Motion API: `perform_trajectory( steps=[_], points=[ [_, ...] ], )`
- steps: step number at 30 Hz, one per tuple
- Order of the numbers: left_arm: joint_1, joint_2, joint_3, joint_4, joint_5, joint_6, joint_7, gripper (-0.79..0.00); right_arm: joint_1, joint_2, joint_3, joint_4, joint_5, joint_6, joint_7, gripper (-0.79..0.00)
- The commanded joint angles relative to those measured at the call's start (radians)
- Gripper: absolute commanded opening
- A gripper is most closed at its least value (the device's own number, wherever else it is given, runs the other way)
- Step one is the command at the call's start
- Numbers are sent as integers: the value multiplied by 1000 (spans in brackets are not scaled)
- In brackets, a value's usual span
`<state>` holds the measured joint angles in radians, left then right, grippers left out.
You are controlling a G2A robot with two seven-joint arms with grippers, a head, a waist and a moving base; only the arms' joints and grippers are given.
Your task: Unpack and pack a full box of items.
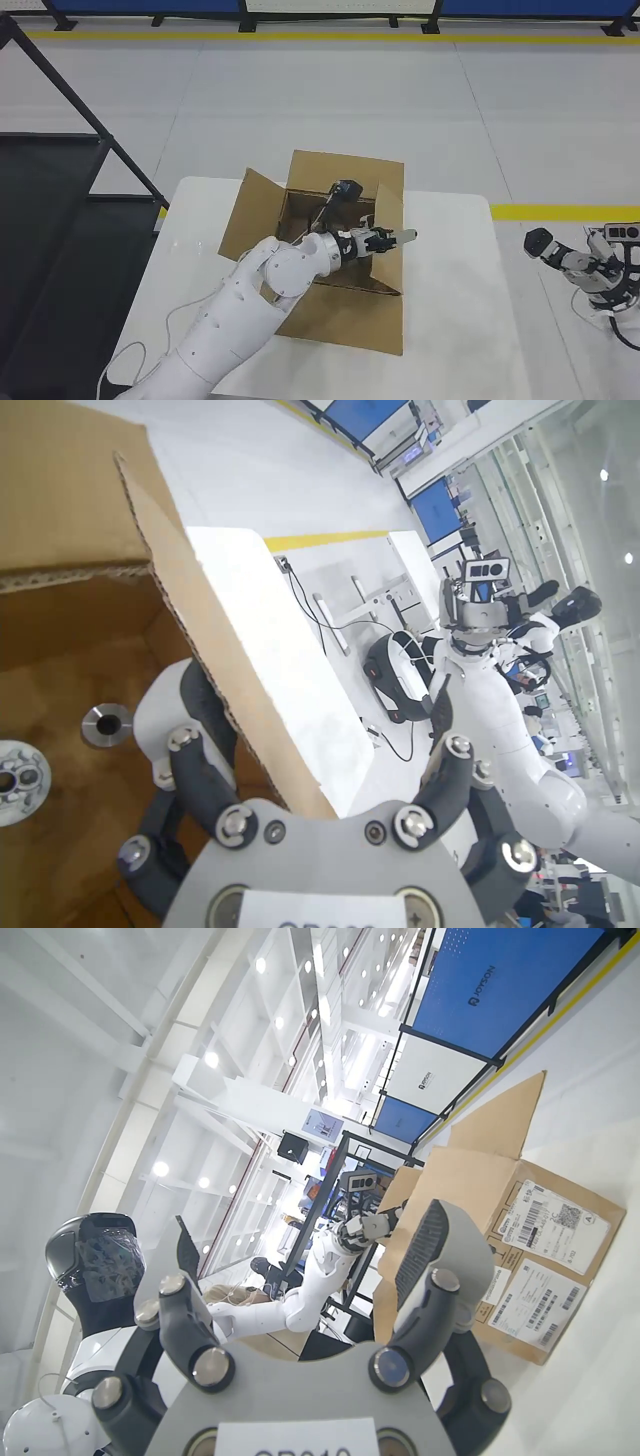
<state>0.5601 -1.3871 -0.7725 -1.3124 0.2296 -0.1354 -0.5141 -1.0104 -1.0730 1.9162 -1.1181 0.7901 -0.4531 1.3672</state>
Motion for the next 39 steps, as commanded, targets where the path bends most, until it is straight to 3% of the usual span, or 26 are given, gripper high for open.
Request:
perform_trajectory(
  steps=[1, 5, 13, 19, 27, 34, 39],
  points=[
    [-2, -7, 12, -19, 13, 5, 14, 0, -1, 4, 13, 7, 22, -5, -5, 0],
    [-31, -39, 61, 36, -17, -4, 41, 0, -14, 11, 54, 17, 71, -15, -15, 0],
    [-126, -138, 189, 249, -116, -85, 61, 0, -67, 23, 151, 34, 139, -36, -36, 0],
    [-174, -215, 280, 378, -104, -82, 60, 0, -92, 28, 194, 49, 157, -35, -35, 0],
    [-212, -305, 338, 522, -104, -68, 64, 0, -89, 30, 192, 62, 139, -32, -32, 0],
    [-232, -355, 335, 613, -104, -81, 96, 0, -67, 33, 177, 85, 122, -36, -36, 0],
    [-256, -354, 278, 624, -108, -146, 147, 0, -46, 36, 160, 116, 94, -55, -56, 0]
  ],
)
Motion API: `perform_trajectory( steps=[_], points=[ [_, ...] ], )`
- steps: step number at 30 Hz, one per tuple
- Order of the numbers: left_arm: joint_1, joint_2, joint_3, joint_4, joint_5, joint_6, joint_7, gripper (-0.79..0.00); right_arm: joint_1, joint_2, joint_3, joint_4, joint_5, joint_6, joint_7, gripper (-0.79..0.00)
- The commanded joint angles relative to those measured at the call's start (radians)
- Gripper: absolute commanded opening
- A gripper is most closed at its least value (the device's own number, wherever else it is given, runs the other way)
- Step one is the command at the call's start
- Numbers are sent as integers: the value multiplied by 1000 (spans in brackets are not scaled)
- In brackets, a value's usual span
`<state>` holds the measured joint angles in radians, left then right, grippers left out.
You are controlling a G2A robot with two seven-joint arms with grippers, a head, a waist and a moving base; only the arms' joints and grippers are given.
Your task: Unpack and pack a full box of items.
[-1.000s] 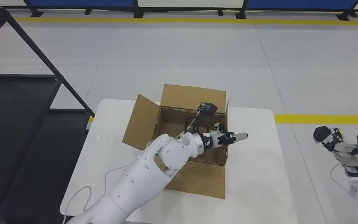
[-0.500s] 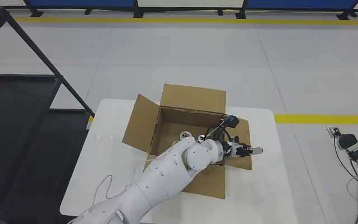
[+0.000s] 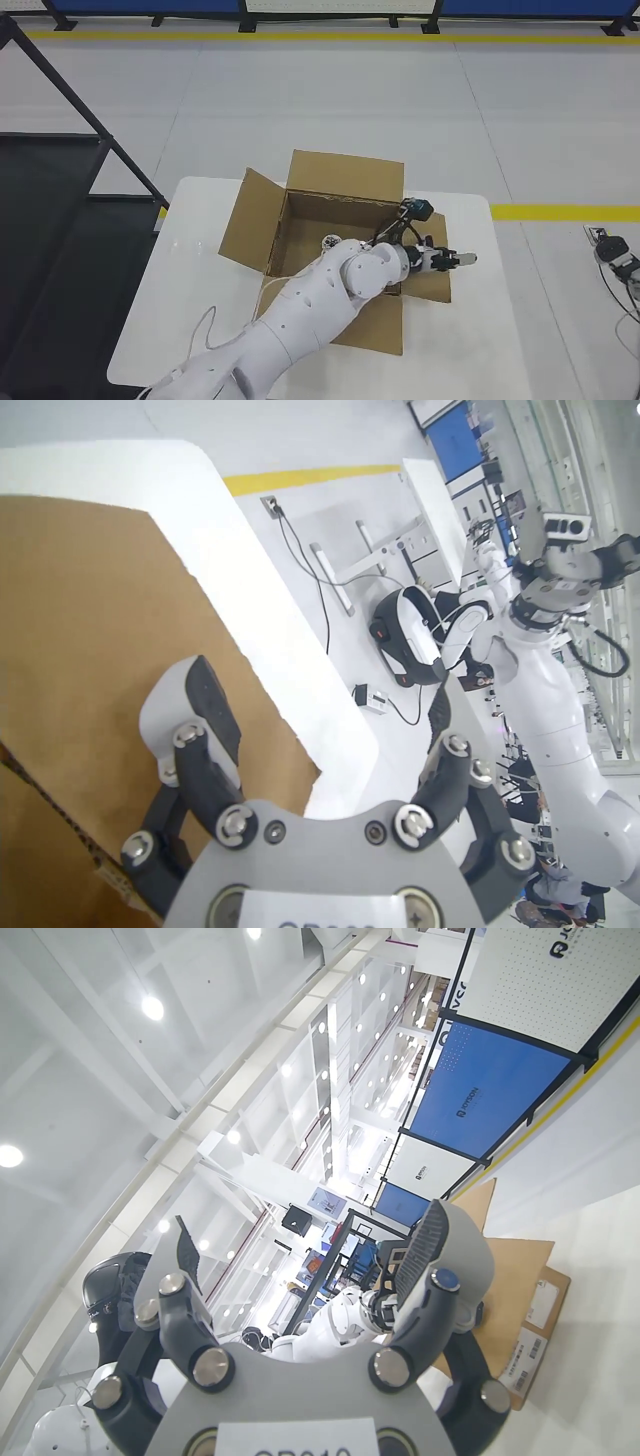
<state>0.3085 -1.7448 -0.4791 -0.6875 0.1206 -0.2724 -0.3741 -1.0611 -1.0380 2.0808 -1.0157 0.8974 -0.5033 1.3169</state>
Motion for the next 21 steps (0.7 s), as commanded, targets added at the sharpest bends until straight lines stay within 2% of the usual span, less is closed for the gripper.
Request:
perform_trajectory(
  steps=[1, 6, 8, 10, 13, 16, 18, 21],
  points=[
    [-10, 9, -33, -5, 0, -11, 19, 0, 19, 2, -11, 27, -21, -15, -15, 0],
    [-16, 55, -129, -91, 54, -24, 62, 0, 100, 11, -47, 57, -55, -5, -5, 0],
    [6, 88, -186, -163, 99, -18, 88, 0, 119, 13, -64, 31, -68, -3, -3, 0],
    [52, 130, -264, -272, 161, -2, 107, 0, 124, 13, -88, -20, -83, -7, -8, 0],
    [182, 207, -429, -520, 284, 55, 84, 0, 124, 8, -142, -113, -123, -36, -36, 0],
    [380, 275, -635, -833, 378, 125, -6, 0, 127, 4, -214, -200, -218, -70, -70, 0],
    [509, 305, -759, -1013, 403, 146, -67, 0, 134, 1, -269, -251, -273, -86, -86, 0],
    [662, 332, -910, -1197, 398, 155, -117, 0, 147, -5, -357, -308, -340, -96, -97, 0]
  ],
)
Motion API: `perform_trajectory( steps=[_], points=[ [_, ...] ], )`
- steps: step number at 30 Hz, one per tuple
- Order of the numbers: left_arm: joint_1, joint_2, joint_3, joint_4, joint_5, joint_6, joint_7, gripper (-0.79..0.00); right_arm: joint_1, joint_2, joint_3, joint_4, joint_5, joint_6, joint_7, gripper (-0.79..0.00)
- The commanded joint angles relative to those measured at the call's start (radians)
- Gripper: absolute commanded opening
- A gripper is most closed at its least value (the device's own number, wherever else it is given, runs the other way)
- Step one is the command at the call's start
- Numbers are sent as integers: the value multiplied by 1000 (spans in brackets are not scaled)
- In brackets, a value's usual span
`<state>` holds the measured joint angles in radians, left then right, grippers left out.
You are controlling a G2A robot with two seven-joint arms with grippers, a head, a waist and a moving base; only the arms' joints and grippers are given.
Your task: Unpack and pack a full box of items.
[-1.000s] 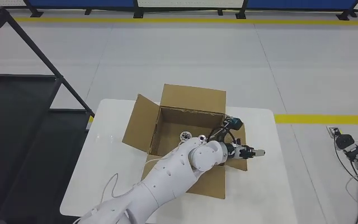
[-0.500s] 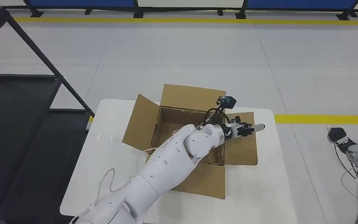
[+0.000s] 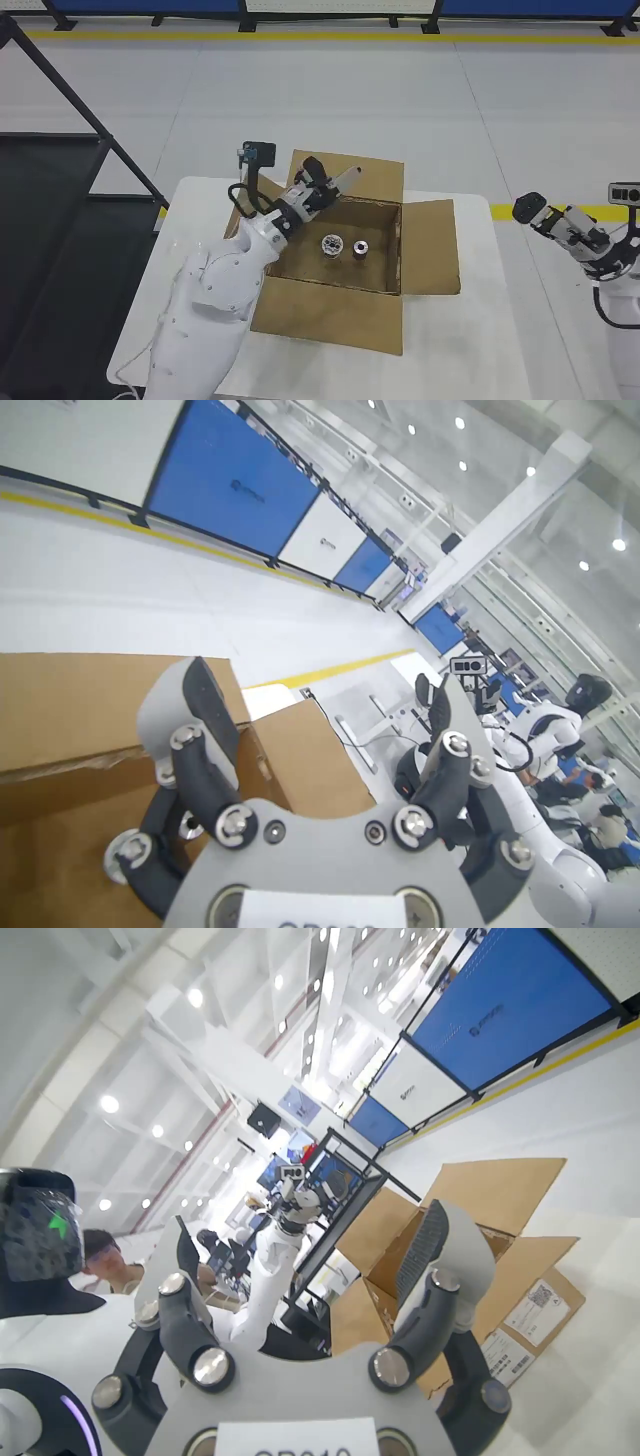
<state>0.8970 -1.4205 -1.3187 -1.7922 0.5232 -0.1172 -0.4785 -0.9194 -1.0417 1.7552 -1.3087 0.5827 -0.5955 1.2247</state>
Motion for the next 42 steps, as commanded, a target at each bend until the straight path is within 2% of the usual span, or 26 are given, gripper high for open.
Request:
perform_trajectory(
  steps=[1, 5, 8, 21, 23, 27, 31, 36, 39, 42],
  points=[
    [115, 14, -113, -133, -7, -2, -20, 0, 11, -4, -60, -26, -57, -15, -15, 0],
    [257, 31, -263, -246, -55, -20, -28, 0, 44, -14, -177, -53, -198, -3, -64, 0],
    [355, 41, -361, -302, -93, -49, -38, 0, 47, -14, -181, -55, -216, -3, -76, 0],
    [355, 41, -361, -302, -93, -49, -38, 0, 47, -14, -181, -55, -216, -3, -76, 0],
    [356, 41, -356, -299, -134, -26, -23, 0, 45, -14, -189, -73, -231, -3, -81, 0],
    [345, 40, -407, -268, -218, 90, 42, 0, 95, -17, -309, -206, -432, 0, -29, 0],
    [368, 45, -503, -252, -312, 162, 63, 0, 208, -35, -498, -261, -648, 12, 10, 0],
    [450, 52, -600, -274, -382, 165, 46, 0, 374, -85, -767, -208, -917, 58, -32, 0],
    [492, 54, -638, -284, -429, 163, 47, 0, 472, -129, -922, -136, -1067, 127, -84, 0],
    [523, 55, -656, -297, -477, 166, 45, 0, 550, -179, -1060, -48, -1223, 240, -137, 0]
  ],
)
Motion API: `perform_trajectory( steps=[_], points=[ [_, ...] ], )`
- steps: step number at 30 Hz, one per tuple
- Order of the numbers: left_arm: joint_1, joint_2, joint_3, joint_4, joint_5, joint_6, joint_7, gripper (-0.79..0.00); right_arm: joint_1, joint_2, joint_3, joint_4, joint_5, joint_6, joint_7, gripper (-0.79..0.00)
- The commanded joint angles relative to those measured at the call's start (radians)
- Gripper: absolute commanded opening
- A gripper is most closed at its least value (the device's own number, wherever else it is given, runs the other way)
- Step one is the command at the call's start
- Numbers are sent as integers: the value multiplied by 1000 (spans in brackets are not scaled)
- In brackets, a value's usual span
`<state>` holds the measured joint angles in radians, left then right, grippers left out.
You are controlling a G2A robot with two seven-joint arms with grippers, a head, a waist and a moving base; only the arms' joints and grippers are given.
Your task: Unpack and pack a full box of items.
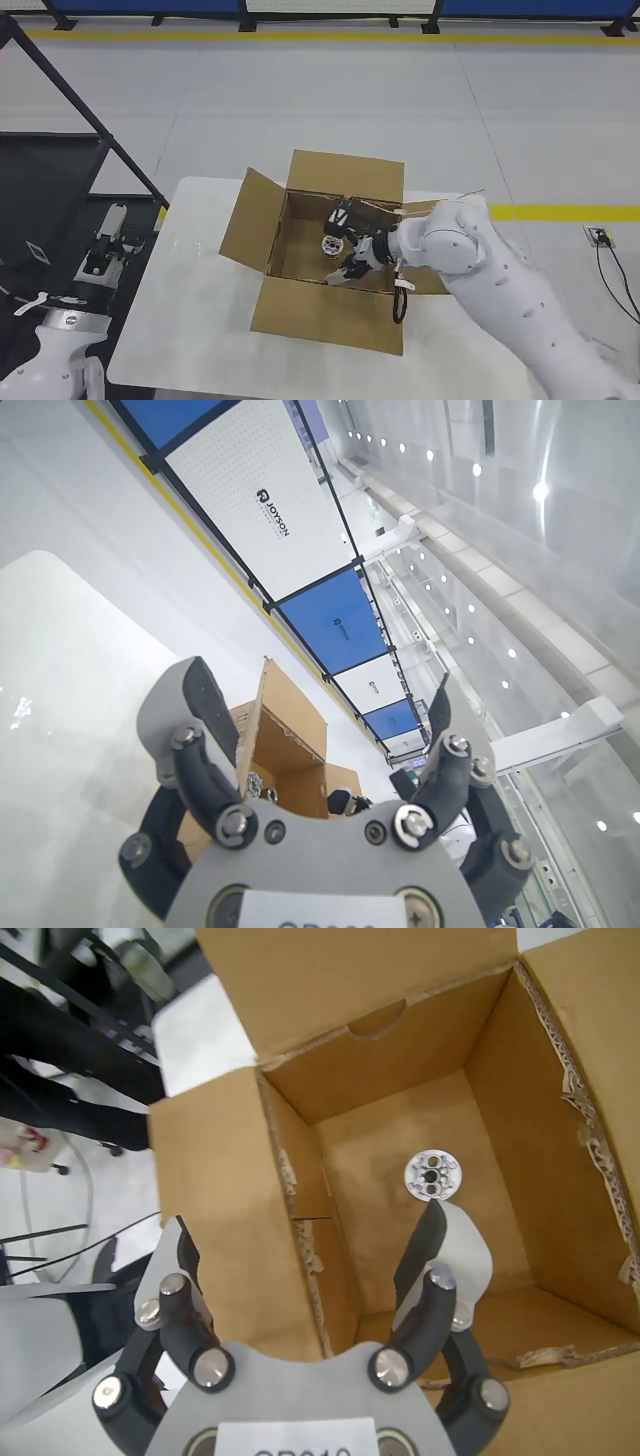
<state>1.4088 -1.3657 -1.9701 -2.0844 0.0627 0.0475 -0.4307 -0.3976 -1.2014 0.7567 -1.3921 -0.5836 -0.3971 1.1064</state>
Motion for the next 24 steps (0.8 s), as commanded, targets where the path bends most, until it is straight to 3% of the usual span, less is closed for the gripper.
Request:
perform_trajectory(
  steps=[1, 4, 16, 24],
  points=[
    [16, 1, -7, -8, -24, 2, -4, 0, 51, -36, -94, 71, -66, 52, -36, 0],
    [16, 1, -7, -8, -24, 2, -4, 0, 111, -80, -159, 196, -68, 77, -66, 0],
    [16, 1, -7, -8, -24, 2, -4, 0, 103, -81, -170, 200, -98, 91, -73, 0],
    [16, 1, -7, -8, -24, 2, -4, 0, 130, -132, -255, 355, -263, 162, -152, 0]
  ],
)
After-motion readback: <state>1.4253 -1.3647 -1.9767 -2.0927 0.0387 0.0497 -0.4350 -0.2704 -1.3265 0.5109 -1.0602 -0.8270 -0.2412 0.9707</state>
